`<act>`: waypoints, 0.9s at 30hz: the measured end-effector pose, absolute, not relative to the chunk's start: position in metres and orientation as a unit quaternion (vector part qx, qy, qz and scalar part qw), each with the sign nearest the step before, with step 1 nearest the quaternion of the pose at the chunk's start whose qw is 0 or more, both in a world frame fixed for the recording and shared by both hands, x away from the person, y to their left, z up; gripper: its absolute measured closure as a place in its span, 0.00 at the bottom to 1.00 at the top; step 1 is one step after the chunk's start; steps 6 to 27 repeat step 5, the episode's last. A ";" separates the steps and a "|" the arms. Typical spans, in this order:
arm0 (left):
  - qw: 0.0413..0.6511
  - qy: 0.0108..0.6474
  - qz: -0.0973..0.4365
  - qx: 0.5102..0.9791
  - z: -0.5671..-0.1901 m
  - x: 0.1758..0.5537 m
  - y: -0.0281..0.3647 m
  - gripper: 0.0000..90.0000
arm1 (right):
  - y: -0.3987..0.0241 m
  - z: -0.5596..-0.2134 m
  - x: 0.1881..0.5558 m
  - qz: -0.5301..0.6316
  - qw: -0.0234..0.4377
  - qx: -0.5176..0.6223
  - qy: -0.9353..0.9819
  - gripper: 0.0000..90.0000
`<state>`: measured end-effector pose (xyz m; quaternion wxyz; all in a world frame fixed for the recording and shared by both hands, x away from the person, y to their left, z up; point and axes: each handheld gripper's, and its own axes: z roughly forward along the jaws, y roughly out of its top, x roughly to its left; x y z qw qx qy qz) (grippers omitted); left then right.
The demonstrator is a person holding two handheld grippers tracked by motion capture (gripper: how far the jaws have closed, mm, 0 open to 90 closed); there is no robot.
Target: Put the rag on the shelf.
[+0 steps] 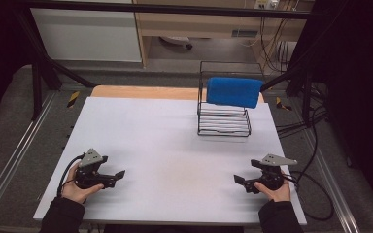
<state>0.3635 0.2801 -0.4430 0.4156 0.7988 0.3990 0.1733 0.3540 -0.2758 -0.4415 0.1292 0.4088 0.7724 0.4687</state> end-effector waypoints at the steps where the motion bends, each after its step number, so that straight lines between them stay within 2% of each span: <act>1: 0.416 0.398 0.173 0.799 -0.443 0.364 0.281 0.09 | -0.275 -0.442 0.354 0.467 0.128 0.409 0.773 0.01; 27: 0.414 0.399 0.173 0.800 -0.444 0.363 0.280 0.09 | -0.274 -0.443 0.355 0.462 0.128 0.408 0.777 0.01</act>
